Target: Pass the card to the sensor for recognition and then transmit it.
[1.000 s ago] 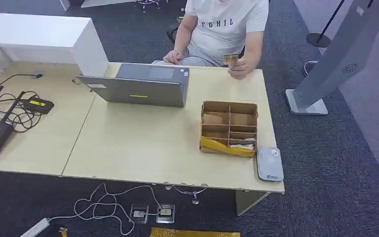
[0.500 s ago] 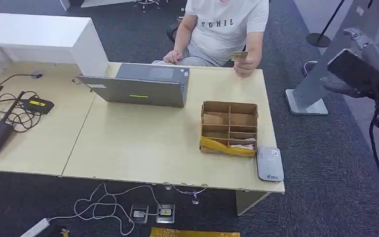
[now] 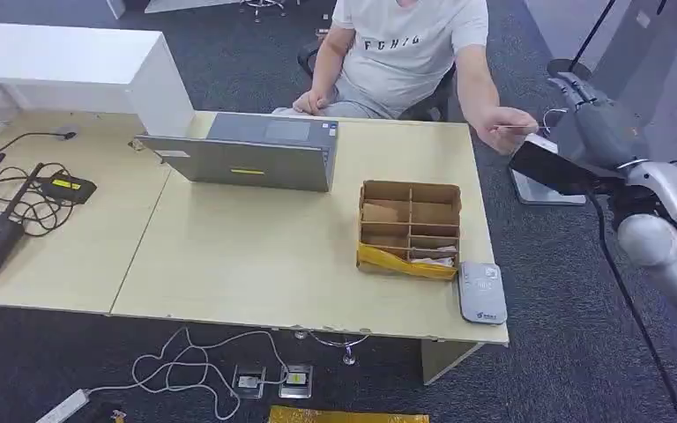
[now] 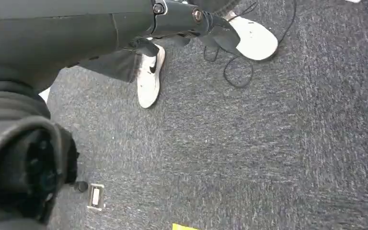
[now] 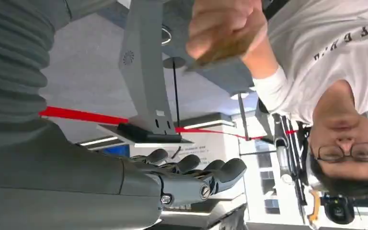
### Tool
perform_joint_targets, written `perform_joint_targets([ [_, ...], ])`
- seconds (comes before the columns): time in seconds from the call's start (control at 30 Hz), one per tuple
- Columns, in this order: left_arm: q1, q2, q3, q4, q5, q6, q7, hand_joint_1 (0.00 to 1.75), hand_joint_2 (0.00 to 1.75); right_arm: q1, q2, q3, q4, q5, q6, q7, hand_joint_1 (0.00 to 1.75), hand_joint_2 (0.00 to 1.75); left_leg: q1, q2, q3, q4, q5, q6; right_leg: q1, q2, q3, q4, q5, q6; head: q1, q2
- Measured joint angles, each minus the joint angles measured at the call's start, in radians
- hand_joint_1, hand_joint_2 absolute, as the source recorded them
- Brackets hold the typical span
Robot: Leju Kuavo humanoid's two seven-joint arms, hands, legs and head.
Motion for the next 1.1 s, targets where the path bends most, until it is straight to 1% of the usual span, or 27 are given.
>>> perform_joint_targets([
  [0.2, 0.001, 0.002, -0.01, 0.0, 0.0, 0.0, 0.0, 0.0, 0.0, -0.008, 0.027, 0.026, 0.042, 0.001, 0.0, -0.005, 0.0, 1.75, 0.0, 0.0, 0.0, 0.0, 0.0, 0.0, 0.0, 0.0, 0.0, 0.0, 0.0, 0.0, 0.0, 0.0],
  [0.33, 0.002, 0.002, -0.013, 0.0, 0.0, -0.003, 0.004, 0.0, 0.0, -0.007, 0.043, 0.037, 0.058, 0.024, 0.004, -0.004, 0.0, 1.75, 0.0, 0.0, 0.0, 0.0, 0.0, 0.0, 0.0, 0.0, 0.0, 0.0, 0.0, 0.0, 0.0, 0.0],
  [0.47, 0.002, 0.002, -0.016, 0.0, -0.003, -0.004, 0.011, 0.0, 0.0, 0.003, 0.051, 0.035, 0.061, 0.04, 0.039, 0.024, 0.0, 1.75, 0.0, 0.0, 0.001, 0.0, 0.0, 0.0, 0.0, 0.0, 0.0, 0.0, 0.0, 0.0, 0.0, 0.0],
  [0.57, 0.003, 0.002, -0.021, 0.0, -0.004, -0.004, 0.011, 0.0, 0.0, 0.024, 0.051, 0.021, 0.06, 0.055, 0.066, 0.031, 0.0, 1.75, 0.0, 0.001, 0.001, 0.0, 0.0, 0.0, 0.0, 0.0, 0.0, 0.0, 0.0, 0.0, 0.0, 0.0],
  [0.6, 0.003, 0.002, -0.023, 0.0, -0.004, -0.004, 0.01, 0.0, 0.0, 0.031, 0.05, 0.014, 0.059, 0.056, 0.074, 0.034, 1.52, 1.75, 0.0, 0.001, 0.001, 0.0, 0.0, 0.0, 0.0, 0.001, 0.0, 0.0, 0.0, 0.0, 0.0, 0.0],
  [0.63, 0.003, 0.002, -0.025, 0.0, -0.004, -0.003, 0.008, 0.0, 0.0, 0.038, 0.05, 0.006, 0.056, 0.058, 0.082, 0.036, 1.75, 1.75, 0.0, 0.001, 0.001, 0.0, 0.0, 0.0, 0.0, 0.001, 0.0, 0.0, 0.0, 0.0, 0.0, 0.0],
  [0.7, 0.004, 0.002, -0.031, 0.0, -0.003, -0.003, 0.008, 0.0, 0.0, 0.046, 0.051, -0.008, 0.051, 0.071, 0.095, 0.036, 1.73, 1.75, 0.0, 0.002, 0.001, 0.0, 0.0, 0.0, 0.0, 0.002, 0.0, 0.0, 0.0, 0.0, 0.0, 0.0],
  [0.77, 0.004, 0.002, -0.033, 0.0, -0.001, -0.002, 0.007, 0.0, 0.0, 0.049, 0.051, -0.02, 0.05, 0.08, 0.102, 0.035, 1.62, 1.75, 0.0, 0.003, 0.001, 0.0, 0.0, 0.0, 0.0, 0.003, 0.0, 0.0, 0.0, 0.0, 0.0, 0.0],
  [0.8, 0.004, 0.002, -0.034, 0.0, 0.0, -0.002, 0.007, 0.0, 0.0, 0.049, 0.051, -0.021, 0.05, 0.085, 0.105, 0.033, 1.62, 1.75, 0.0, 0.004, 0.001, 0.0, 0.0, 0.0, 0.0, 0.003, 0.0, 0.0, 0.0, 0.0, 0.0, 0.0],
  [0.83, 0.004, 0.002, -0.034, 0.0, 0.0, -0.002, 0.007, 0.0, 0.0, 0.05, 0.051, -0.022, 0.05, 0.091, 0.108, 0.03, 1.57, 1.75, 0.0, 0.004, 0.001, 0.0, 0.0, 0.0, 0.0, 0.003, -0.001, 0.0, 0.0, 0.0, 0.0, 0.0],
  [0.9, 0.004, 0.002, -0.035, 0.0, 0.005, -0.002, 0.007, 0.0, 0.0, 0.053, 0.051, -0.023, 0.05, 0.094, 0.112, 0.025, 1.73, 1.75, 0.0, 0.004, 0.001, 0.0, 0.0, 0.0, 0.0, 0.003, 0.0, 0.0, 0.0, 0.0, 0.0, 0.0],
  [0.93, 0.004, 0.002, -0.035, 0.0, 0.006, -0.002, 0.007, 0.0, 0.0, 0.055, 0.051, -0.026, 0.05, 0.096, 0.113, 0.024, 1.69, 1.75, 0.0, 0.004, 0.001, 0.0, 0.0, 0.0, 0.0, 0.003, 0.0, 0.0, 0.0, 0.0, 0.0, 0.0],
  [1.0, 0.004, 0.002, -0.036, 0.0, 0.008, -0.002, 0.011, 0.0, 0.0, 0.057, 0.051, -0.034, 0.05, 0.1, 0.113, 0.016, 1.75, 1.75, 0.0, 0.004, 0.001, 0.0, 0.0, 0.0, 0.0, 0.003, 0.0, 0.0, 0.0, 0.0, 0.0, 0.0],
  [1.1, 0.004, 0.002, -0.037, 0.0, 0.014, -0.002, 0.024, 0.0, 0.0, 0.053, 0.055, -0.036, 0.057, 0.108, 0.105, -0.01, 1.75, 1.75, 0.0, 0.004, 0.001, 0.0, 0.0, 0.0, 0.0, 0.003, 0.0, 0.0, 0.0, 0.0, 0.0, 0.0],
])
